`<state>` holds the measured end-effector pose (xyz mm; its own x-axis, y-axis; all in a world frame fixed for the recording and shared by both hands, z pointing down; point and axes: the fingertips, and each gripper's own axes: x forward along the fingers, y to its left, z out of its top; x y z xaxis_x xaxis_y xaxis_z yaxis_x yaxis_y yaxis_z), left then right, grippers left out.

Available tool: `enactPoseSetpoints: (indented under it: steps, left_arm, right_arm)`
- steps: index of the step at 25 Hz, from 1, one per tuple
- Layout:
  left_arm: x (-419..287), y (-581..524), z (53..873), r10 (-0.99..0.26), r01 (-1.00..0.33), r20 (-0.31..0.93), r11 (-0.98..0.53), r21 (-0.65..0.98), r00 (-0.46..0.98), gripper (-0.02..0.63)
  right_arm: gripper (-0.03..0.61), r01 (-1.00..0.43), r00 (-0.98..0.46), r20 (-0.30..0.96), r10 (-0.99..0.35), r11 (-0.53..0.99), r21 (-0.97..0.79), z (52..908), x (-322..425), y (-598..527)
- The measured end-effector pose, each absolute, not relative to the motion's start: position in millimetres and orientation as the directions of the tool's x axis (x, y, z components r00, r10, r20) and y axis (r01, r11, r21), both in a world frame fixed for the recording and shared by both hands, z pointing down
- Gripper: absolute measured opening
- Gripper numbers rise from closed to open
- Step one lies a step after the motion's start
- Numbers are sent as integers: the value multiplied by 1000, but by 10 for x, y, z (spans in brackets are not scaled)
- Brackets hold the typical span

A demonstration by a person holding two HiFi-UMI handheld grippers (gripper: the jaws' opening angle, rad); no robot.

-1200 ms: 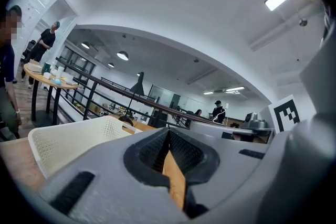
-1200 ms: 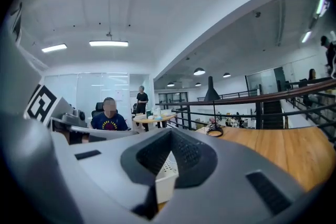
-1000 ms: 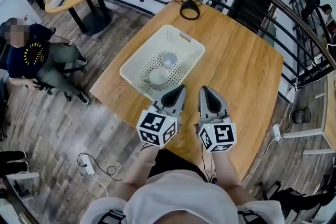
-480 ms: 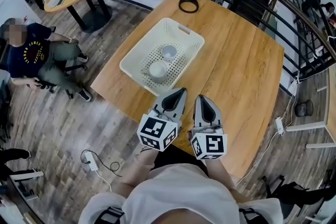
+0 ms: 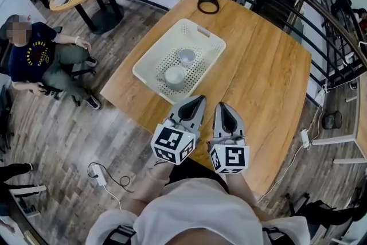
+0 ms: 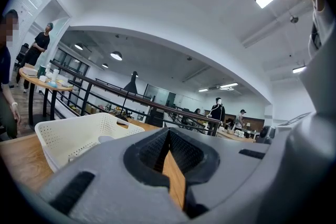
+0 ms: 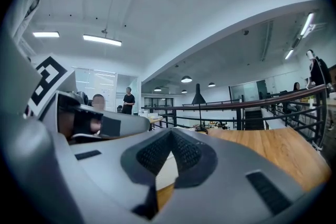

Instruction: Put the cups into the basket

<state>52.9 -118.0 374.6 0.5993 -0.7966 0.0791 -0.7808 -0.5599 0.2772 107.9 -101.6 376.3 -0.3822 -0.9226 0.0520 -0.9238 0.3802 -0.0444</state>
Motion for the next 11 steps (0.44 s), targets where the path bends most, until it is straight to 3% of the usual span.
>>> enactPoseSetpoints:
  steps: [11]
  left_arm:
    - [545, -1183, 3750, -791, -777, 85, -565, 278, 606, 8]
  right_arm:
    - [11, -917, -399, 53, -915, 399, -22, 3754, 1019, -1008]
